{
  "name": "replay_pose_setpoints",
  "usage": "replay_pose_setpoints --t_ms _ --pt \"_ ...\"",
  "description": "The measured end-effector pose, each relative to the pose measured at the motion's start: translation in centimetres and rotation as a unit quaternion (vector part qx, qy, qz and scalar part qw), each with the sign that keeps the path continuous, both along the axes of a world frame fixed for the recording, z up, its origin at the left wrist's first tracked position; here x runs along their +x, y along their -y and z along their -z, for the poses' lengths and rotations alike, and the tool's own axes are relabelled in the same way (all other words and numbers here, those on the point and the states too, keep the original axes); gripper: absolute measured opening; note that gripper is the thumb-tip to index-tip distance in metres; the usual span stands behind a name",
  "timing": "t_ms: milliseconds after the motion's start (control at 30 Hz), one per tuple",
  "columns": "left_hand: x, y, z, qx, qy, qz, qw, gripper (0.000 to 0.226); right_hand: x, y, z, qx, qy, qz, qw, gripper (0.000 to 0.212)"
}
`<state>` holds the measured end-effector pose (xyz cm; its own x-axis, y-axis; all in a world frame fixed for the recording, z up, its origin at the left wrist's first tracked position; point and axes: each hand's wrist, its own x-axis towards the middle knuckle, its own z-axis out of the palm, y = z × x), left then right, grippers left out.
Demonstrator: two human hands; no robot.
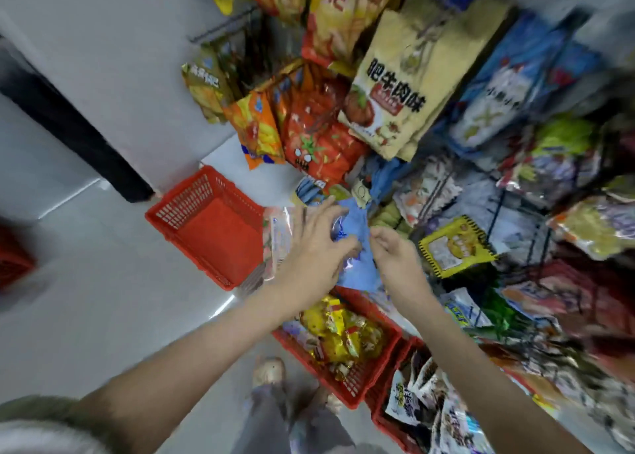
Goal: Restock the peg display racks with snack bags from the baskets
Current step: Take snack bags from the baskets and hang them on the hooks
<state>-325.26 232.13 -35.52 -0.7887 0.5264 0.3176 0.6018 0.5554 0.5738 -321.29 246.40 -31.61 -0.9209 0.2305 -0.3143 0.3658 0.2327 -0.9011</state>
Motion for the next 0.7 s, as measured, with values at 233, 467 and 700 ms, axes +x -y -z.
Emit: replay_pose_setpoints --t_ms 233,467,700 --pt "-1.8 -3.5 -10.3 0.094 -0.076 0.036 0.992 0.022 0.0 -2.9 -11.1 -0.047 -0.107 0.006 0.993 0.023" --pt "-2.1 -8.7 -18.4 0.152 -0.069 0.024 0.986 0.023 0.4 -8.7 -19.2 0.064 -0.177 -0.026 0.982 0.011" --pt "0.1 -14.8 -21.3 0.088 -0.212 -0.033 0.973 0.038 1.4 -15.7 -22.0 0.115 -0.19 0.044 0.974 0.016"
